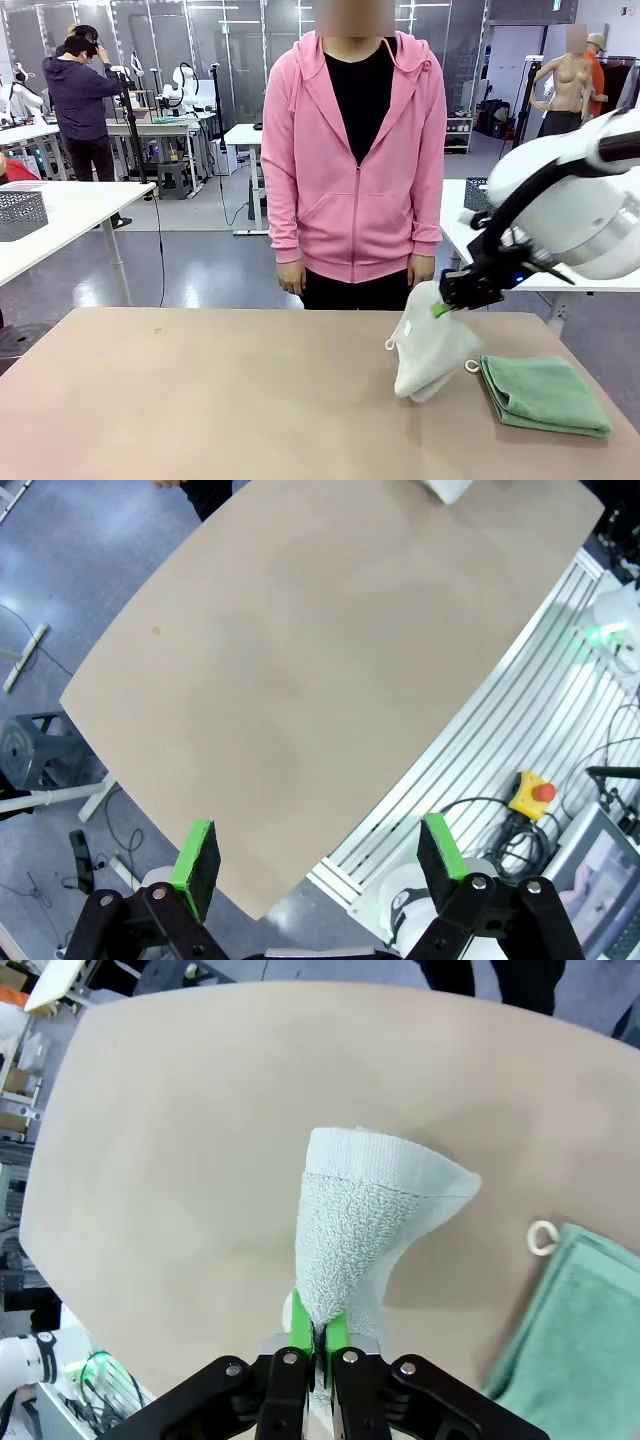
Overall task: Fold the towels and place them in the basket.
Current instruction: Stack the folded Towel with hook on the right side of the table.
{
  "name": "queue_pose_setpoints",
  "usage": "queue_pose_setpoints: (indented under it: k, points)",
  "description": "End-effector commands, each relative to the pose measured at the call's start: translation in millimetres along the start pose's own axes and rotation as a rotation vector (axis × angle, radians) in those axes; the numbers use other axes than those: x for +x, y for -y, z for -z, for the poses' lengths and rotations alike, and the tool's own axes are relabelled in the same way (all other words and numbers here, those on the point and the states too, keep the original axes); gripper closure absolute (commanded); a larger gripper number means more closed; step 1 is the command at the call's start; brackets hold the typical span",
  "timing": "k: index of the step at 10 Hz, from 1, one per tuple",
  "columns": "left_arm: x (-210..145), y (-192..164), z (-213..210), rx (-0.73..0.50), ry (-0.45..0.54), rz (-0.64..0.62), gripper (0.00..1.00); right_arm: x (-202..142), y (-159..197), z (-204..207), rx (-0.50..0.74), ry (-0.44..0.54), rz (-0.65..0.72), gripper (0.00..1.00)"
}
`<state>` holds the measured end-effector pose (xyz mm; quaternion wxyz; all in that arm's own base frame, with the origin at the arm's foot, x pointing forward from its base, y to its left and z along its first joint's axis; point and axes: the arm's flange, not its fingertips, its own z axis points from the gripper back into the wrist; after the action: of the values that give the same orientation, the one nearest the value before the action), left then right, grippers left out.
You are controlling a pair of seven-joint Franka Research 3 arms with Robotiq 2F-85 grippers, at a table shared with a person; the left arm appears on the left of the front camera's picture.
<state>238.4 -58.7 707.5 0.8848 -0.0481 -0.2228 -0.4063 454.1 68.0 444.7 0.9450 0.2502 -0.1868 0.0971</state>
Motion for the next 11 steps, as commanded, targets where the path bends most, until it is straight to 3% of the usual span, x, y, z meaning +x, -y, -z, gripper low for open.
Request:
queue_pose_setpoints:
  k: [1, 5, 11]
  points:
    - [-1, 0, 0, 0.009, 0.000, 0.003, 0.00, -6, 24, -33, -0.008, -0.026, -0.075, 0.94]
    - [-1, 0, 0, 0.009, 0.000, 0.003, 0.00, -8, 78, -72, 0.012, -0.095, -0.108, 0.94]
    - [-1, 0, 0, 0.009, 0.000, 0.003, 0.00, -13, 123, -72, -0.103, -0.054, -0.079, 0.94]
